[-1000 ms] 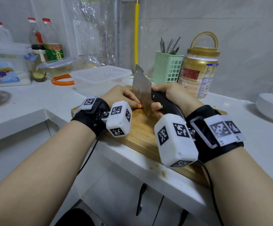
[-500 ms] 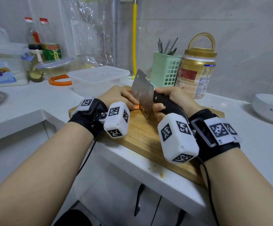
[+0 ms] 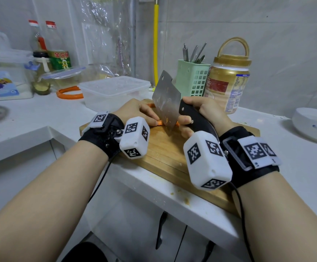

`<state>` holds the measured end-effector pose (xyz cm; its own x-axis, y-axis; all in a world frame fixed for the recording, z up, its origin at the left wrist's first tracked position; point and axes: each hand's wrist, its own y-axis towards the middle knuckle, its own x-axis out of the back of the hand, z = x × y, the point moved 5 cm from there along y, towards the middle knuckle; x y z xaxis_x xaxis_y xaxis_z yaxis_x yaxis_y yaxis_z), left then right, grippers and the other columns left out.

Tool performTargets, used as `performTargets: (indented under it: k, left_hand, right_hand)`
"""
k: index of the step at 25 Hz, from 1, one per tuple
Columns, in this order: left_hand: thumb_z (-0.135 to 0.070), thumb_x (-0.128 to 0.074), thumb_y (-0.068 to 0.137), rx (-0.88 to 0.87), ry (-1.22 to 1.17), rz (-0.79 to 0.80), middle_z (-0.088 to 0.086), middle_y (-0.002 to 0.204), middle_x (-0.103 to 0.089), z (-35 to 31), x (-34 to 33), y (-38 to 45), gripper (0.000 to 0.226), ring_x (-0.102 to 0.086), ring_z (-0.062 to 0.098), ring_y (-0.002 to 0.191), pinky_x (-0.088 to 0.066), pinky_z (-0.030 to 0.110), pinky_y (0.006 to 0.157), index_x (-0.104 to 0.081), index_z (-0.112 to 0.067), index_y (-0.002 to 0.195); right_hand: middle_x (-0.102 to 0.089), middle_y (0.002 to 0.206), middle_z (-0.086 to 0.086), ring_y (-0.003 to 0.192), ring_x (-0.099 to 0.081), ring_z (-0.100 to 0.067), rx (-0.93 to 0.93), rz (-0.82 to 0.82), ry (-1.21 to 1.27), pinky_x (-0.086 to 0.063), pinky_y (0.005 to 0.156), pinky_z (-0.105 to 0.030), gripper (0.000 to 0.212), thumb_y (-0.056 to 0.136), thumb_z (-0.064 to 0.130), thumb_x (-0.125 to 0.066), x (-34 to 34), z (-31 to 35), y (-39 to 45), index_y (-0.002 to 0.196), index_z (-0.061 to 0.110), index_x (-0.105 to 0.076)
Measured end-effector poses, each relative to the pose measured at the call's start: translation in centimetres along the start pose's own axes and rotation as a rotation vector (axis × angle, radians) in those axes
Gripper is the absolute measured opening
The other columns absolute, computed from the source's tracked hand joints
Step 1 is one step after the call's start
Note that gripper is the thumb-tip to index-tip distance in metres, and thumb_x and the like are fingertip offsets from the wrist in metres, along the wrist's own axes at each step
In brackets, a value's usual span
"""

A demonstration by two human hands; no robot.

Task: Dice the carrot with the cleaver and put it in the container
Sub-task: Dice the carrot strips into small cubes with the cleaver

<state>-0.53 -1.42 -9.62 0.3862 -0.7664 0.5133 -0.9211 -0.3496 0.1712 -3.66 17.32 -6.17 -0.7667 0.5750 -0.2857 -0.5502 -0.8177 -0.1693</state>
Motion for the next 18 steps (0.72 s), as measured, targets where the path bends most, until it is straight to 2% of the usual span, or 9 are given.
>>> performTargets:
  k: [5,12,14,16,18]
  left_hand:
    - [-0.009,-0.082,0.074,-0.015,0.001,0.009,0.013,0.1,-0.074,0.0,0.0,-0.1,0.013,-0.059,0.02,0.119,-0.046,0.013,0.091,-0.077,-0.008,0.086]
    - [-0.007,-0.082,0.073,-0.018,0.005,-0.008,0.017,0.1,-0.073,-0.5,0.0,-0.6,0.011,-0.066,0.024,0.105,-0.048,0.032,0.099,-0.077,-0.01,0.083]
    - [-0.007,-0.082,0.073,-0.023,0.005,-0.009,0.015,0.097,-0.073,-0.6,-0.1,-0.7,0.011,-0.066,0.02,0.102,-0.05,0.026,0.095,-0.076,-0.011,0.081]
    - [-0.005,-0.082,0.073,-0.031,-0.007,-0.007,0.008,0.09,-0.074,-0.9,-0.1,-0.8,0.011,-0.064,0.014,0.104,-0.049,0.008,0.082,-0.075,-0.012,0.077]
    - [-0.004,-0.082,0.073,-0.031,0.002,-0.011,0.006,0.089,-0.073,-1.0,-0.1,-1.0,0.012,-0.061,0.008,0.102,-0.044,-0.001,0.072,-0.074,-0.014,0.073]
  right_hand:
    - [-0.04,0.041,-0.001,0.029,-0.036,-0.014,0.01,0.01,-0.057,-0.025,0.039,-0.013,0.03,0.101,0.025,-0.036,-0.5,-0.1,-0.1,0.077,0.009,-0.045]
    - [-0.04,0.04,0.0,0.028,-0.036,-0.013,0.003,0.01,-0.076,-0.027,0.038,-0.012,0.03,0.101,0.025,-0.035,-0.8,-0.1,-0.3,0.08,0.008,-0.048]
    - [-0.042,0.04,-0.001,0.027,-0.037,-0.014,-0.002,0.004,-0.108,-0.03,0.035,-0.011,0.029,0.101,0.025,-0.036,-1.0,-0.1,-0.4,0.082,0.008,-0.049]
    - [-0.042,0.039,-0.003,0.026,-0.036,-0.014,-0.001,-0.016,-0.149,-0.031,0.033,-0.012,0.028,0.101,0.024,-0.038,-1.4,-0.1,-0.3,0.082,0.007,-0.05]
    - [-0.041,0.038,-0.003,0.024,-0.035,-0.015,-0.001,-0.038,-0.172,-0.03,0.033,-0.011,0.024,0.101,0.022,-0.041,-1.6,-0.1,-0.2,0.085,0.005,-0.048]
